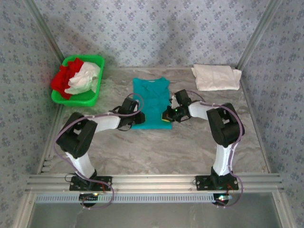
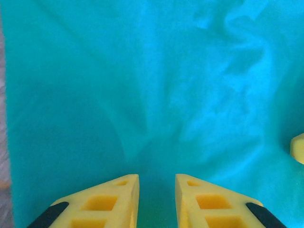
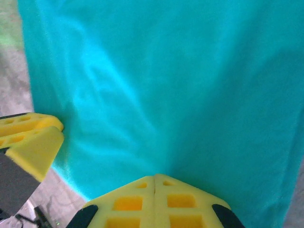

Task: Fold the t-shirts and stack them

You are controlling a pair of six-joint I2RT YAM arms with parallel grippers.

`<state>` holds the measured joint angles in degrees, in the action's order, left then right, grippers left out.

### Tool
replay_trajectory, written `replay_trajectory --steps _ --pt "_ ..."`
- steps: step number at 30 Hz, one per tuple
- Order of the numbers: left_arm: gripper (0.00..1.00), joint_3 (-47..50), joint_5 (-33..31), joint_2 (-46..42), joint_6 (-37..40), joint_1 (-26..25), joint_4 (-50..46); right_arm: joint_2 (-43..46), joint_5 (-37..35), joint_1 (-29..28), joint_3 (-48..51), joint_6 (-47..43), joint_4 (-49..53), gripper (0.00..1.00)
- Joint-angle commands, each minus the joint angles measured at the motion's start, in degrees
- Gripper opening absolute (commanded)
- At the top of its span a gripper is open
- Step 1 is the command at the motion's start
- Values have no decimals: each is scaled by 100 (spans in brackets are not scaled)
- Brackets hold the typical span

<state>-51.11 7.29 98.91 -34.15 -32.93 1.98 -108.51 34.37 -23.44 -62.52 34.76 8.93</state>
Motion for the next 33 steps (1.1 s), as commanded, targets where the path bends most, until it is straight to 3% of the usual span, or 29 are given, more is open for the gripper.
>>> replay_trajectory --steps 1,13,22,24,30,33 --pt "27 201 3 -520 -162 -121 -135 484 412 -203 106 28 123 0" --pt "25 1164 132 -200 -578 -136 584 76 300 -258 795 29 -358 0" --pt "40 1299 -174 -1745 -581 -16 -389 1204 -220 -57 1052 -38 326 0" --pt "45 1404 145 -1907 -605 191 -477 1366 -227 107 1207 61 356 14" --pt "53 1525 922 -1876 -523 645 -648 1461 -157 369 1438 83 438 30" --pt "55 1481 1153 -1728 -508 691 -594 1348 -45 370 1465 182 363 32"
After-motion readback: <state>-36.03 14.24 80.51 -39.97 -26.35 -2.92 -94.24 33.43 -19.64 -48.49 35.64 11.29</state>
